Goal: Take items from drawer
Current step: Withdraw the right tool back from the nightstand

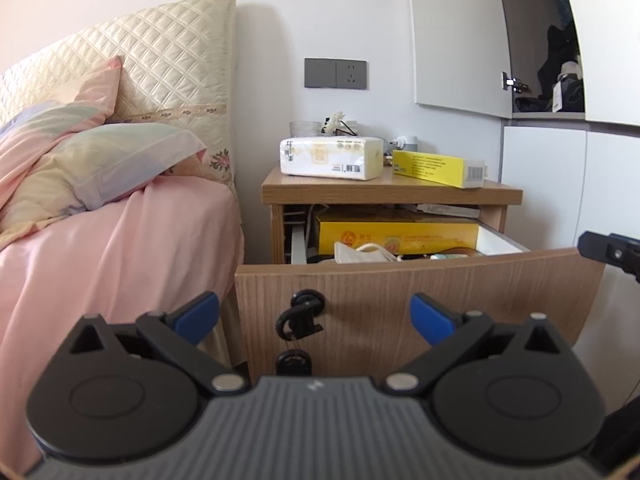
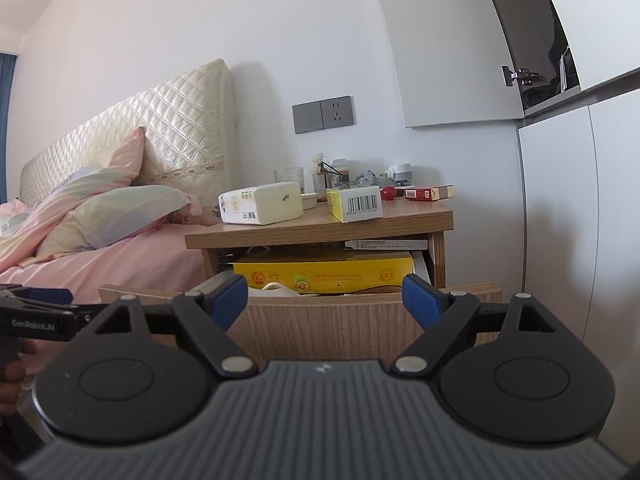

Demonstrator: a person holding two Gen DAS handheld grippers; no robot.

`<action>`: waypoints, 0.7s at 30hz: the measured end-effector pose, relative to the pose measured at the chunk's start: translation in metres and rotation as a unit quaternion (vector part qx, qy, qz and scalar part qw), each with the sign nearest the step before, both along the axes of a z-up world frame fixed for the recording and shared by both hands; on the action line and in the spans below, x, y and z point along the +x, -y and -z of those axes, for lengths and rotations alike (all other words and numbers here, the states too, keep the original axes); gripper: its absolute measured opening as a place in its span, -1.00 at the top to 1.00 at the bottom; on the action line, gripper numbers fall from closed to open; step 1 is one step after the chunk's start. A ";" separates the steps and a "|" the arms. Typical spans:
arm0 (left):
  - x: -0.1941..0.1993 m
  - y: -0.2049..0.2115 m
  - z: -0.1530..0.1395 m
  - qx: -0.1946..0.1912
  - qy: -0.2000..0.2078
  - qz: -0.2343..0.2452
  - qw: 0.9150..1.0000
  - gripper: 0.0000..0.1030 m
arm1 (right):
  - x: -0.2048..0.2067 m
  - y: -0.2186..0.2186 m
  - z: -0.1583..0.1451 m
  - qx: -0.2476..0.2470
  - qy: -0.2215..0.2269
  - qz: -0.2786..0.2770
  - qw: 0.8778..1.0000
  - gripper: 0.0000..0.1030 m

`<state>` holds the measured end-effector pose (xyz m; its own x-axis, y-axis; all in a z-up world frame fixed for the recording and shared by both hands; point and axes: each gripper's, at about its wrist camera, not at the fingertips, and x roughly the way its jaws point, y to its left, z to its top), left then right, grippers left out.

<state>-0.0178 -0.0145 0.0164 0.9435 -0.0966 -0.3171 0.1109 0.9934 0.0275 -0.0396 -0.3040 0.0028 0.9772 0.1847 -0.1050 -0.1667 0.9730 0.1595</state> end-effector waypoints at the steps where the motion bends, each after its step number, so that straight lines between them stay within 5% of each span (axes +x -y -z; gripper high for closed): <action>1: 0.000 0.000 0.000 0.000 0.000 -0.001 1.000 -0.99 | 0.000 0.001 0.000 0.000 0.000 0.003 1.000 -0.67; 21: -0.001 0.001 0.003 0.002 0.000 0.002 1.000 -0.99 | 0.004 -0.006 0.009 -0.001 0.008 0.006 1.000 -0.67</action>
